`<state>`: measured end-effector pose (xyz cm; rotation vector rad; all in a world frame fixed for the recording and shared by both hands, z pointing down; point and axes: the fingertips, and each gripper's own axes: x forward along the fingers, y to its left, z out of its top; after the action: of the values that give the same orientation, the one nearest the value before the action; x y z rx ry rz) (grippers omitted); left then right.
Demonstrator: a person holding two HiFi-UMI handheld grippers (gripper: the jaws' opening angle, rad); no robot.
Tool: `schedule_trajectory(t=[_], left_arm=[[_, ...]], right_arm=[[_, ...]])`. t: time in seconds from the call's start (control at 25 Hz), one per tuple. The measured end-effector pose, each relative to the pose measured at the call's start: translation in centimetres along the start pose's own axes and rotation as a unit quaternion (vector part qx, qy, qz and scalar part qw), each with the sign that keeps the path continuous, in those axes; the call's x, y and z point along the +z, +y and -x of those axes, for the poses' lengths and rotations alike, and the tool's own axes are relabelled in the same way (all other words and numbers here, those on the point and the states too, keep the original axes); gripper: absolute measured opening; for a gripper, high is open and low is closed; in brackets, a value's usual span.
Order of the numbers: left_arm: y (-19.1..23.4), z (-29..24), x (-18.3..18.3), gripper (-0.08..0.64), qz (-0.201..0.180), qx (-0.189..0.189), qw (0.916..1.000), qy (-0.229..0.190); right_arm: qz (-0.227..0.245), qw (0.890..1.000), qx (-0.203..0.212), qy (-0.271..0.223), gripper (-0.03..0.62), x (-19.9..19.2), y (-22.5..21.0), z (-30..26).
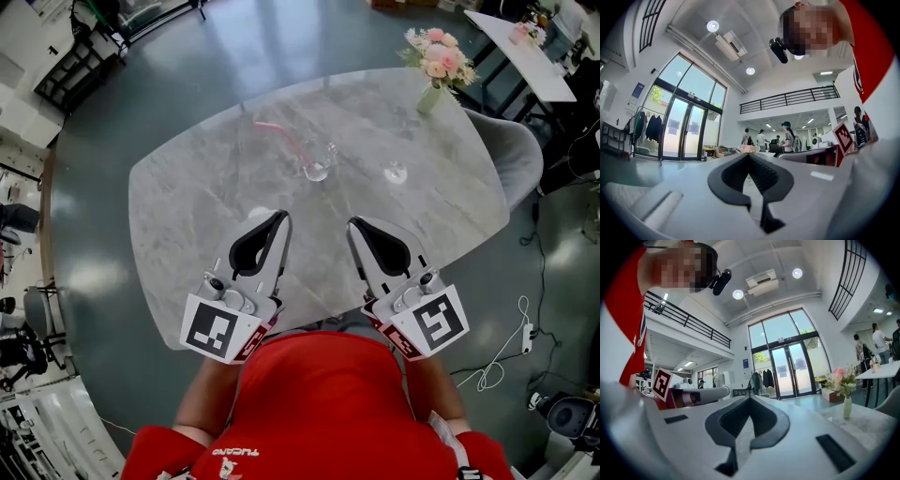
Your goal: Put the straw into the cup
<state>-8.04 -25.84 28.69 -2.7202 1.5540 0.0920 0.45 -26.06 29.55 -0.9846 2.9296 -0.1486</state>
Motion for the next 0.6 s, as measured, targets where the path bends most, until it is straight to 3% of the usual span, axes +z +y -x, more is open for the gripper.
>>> schedule_trajectory(t=[0.6], left_arm=[[-0.3,-1.2,-0.4,0.005,0.003,-0.005,1.0,0.002]], right_arm=[[0.005,1.0,-0.002,-0.001,0.002,0.2,-1.0,0.4]])
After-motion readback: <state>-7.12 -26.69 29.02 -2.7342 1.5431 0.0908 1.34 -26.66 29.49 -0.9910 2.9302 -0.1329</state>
